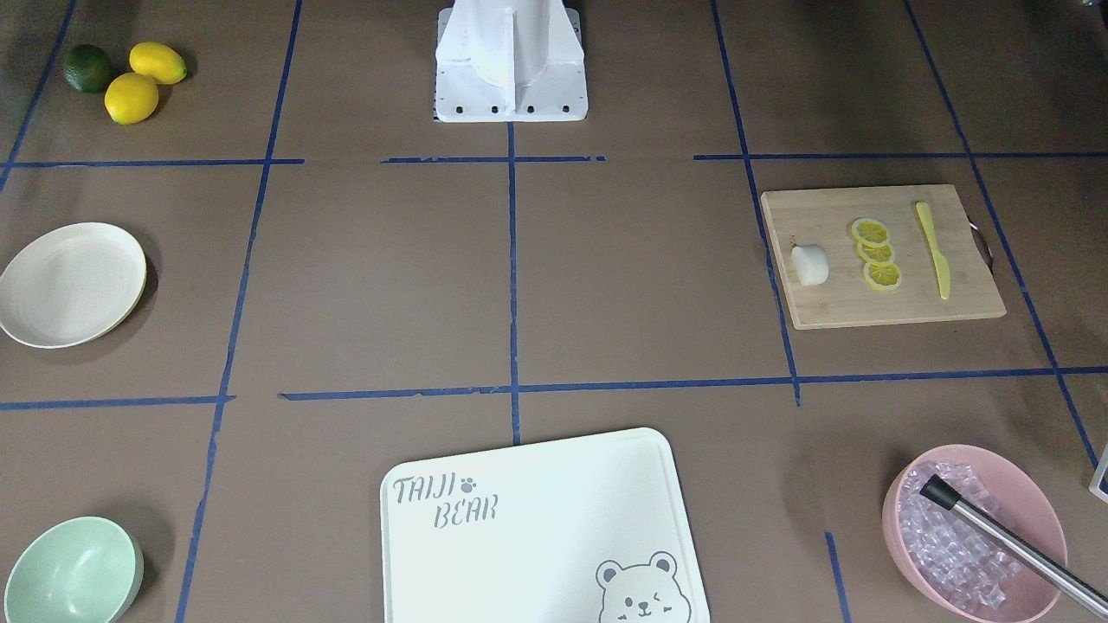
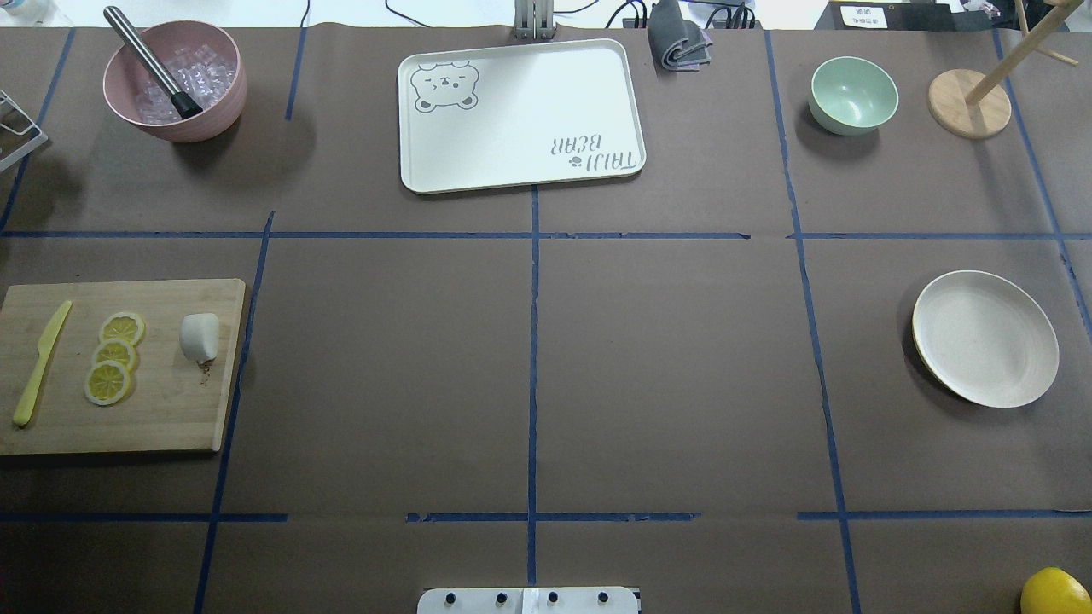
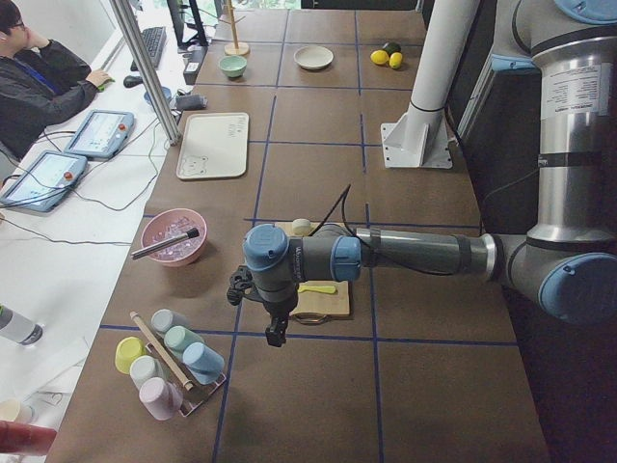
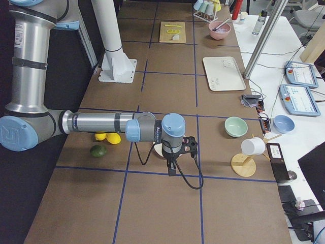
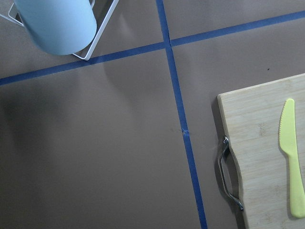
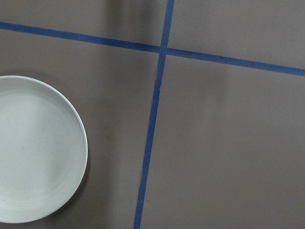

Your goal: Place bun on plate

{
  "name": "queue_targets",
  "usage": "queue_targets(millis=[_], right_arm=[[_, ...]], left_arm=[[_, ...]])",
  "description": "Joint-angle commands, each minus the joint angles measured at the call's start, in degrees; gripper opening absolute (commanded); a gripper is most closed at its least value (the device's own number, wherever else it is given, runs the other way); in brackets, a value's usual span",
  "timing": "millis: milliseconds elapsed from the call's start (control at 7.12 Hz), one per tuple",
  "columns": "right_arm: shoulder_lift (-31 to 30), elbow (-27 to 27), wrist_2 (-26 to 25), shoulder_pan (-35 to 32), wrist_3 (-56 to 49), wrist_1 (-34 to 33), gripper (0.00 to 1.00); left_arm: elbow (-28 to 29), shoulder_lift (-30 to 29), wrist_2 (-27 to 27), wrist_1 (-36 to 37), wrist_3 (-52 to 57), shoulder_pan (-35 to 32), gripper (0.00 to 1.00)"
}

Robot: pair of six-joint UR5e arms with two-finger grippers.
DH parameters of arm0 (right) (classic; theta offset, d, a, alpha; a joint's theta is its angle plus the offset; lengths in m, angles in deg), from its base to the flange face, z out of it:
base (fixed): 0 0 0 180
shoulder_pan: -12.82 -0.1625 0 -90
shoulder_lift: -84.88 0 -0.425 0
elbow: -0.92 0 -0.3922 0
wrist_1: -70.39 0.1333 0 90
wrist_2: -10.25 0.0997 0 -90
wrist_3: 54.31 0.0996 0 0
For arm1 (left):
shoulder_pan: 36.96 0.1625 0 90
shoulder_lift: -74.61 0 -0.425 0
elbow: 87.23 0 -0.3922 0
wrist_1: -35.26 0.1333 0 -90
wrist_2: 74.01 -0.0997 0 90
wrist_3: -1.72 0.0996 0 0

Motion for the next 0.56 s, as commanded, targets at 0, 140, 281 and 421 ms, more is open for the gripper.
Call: queue_targets(millis=[0,140,281,421], right_arm=[[0.03,0.08,0.08,0.09,-0.05,0.00,1.00],[0.12,0.08,0.08,0.44,0.04,0.00,1.00],[0.21,-0.01,0.78,1.49,2.04,0.00,1.00],[0.30,-0.18,4.62,3.50,6.59,3.13,1.00]], left_arm=[[-0.18,0.35,0.09,0.00,0.09,0.00,1.00],[-0.18,0.35,0.09,0.00,0.00,0.00,1.00],[-0.18,0.44,0.09,0.00,0.00,0.00,1.00],[-0.18,0.53,0.09,0.00,0.00,0.00,1.00]])
